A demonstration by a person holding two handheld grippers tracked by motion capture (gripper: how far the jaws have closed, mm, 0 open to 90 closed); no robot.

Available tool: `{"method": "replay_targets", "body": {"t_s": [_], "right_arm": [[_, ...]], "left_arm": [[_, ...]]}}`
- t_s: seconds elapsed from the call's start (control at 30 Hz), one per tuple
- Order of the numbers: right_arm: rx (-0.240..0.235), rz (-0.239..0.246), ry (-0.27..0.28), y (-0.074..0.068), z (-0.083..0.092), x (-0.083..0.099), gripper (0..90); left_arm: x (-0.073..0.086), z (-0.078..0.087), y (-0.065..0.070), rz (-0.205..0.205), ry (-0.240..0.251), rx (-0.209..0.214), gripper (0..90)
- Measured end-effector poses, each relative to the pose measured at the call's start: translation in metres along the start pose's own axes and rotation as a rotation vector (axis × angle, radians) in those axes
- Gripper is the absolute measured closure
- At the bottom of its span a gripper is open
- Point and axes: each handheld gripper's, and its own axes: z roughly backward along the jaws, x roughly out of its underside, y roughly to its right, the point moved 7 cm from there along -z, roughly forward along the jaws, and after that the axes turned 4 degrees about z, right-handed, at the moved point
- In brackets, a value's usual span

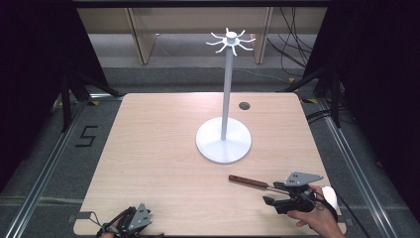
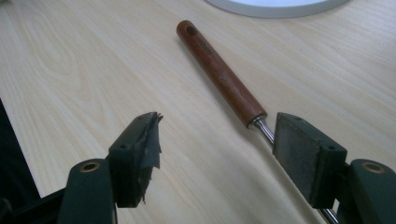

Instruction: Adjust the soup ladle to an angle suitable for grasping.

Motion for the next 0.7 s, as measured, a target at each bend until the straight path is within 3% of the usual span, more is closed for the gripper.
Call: {"method": "replay_targets", "body": {"t_s": [0.37, 0.47, 0.53, 0.67, 0.7], "right_arm": [[0.003, 0.02, -0.021, -0.001, -0.001, -0.004, 32.6], [0.039, 0.048, -0.031, 0.001, -0.002, -0.005, 32.6], [0.021, 0.056, -0.039, 0.0, -0.003, -0.007, 32.6], [0.049, 0.077, -0.059, 0.0, -0.003, -0.01, 32.5], [0.055, 0.103, -0.086, 0.0, -0.002, -0.012, 31.5]], "left_arm": [[0.0, 0.0, 0.0, 0.0, 0.001, -0.001, 15.3], [0.0, -0.001, 0.0, 0.001, 0.001, 0.0, 15.3], [0.0, 0.0, 0.0, 0.004, 0.004, -0.003, 15.2], [0.0, -0.002, 0.0, 0.015, 0.008, -0.004, 15.3], [0.0, -0.001, 0.0, 0.016, 0.009, -0.003, 15.2]]}}
